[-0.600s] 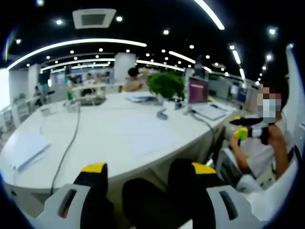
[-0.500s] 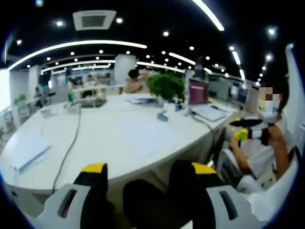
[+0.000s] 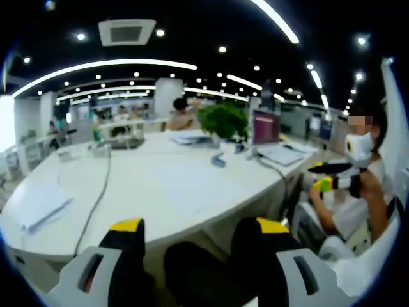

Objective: Pick up the paper insert the paper into the punch align the paper edges press the punch to punch holes

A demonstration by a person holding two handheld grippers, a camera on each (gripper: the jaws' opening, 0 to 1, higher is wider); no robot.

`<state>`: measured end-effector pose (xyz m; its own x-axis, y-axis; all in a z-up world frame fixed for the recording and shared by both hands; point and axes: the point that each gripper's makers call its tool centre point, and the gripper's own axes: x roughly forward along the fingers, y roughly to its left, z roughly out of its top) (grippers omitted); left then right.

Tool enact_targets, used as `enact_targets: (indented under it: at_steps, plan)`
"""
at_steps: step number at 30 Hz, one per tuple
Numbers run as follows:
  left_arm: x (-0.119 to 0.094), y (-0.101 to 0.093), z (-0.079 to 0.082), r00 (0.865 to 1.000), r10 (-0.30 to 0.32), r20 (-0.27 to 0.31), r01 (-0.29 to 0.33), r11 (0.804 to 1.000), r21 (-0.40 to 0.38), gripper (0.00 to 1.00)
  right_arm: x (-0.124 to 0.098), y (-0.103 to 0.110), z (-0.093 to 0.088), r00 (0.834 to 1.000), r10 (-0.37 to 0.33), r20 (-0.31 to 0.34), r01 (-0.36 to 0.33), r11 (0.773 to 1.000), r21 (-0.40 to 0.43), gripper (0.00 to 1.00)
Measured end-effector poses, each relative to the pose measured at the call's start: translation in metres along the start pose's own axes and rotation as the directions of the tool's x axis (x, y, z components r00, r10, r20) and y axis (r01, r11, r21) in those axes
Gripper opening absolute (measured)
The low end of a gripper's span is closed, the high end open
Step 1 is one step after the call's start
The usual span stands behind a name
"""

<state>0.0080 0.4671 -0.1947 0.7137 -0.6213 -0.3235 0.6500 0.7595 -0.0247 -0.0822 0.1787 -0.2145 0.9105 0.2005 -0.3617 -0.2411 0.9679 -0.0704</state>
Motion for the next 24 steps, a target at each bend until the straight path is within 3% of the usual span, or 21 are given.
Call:
enact_targets:
  at_steps: [14,24]
  plan:
    - [0.013,-0.004,0.003,1.000,0.001,-0.018,0.000,1.000,0.007,0.68,0.002,-0.007,0.001,1.000,0.009,0.013,-0.009,1.000,0.007,0.59]
    - [0.021,-0.004,0.007,1.000,-0.002,0.004,0.002,1.000,0.023,0.69,0.011,-0.004,0.001,0.999,0.031,0.013,-0.030,0.999,-0.020,0.55]
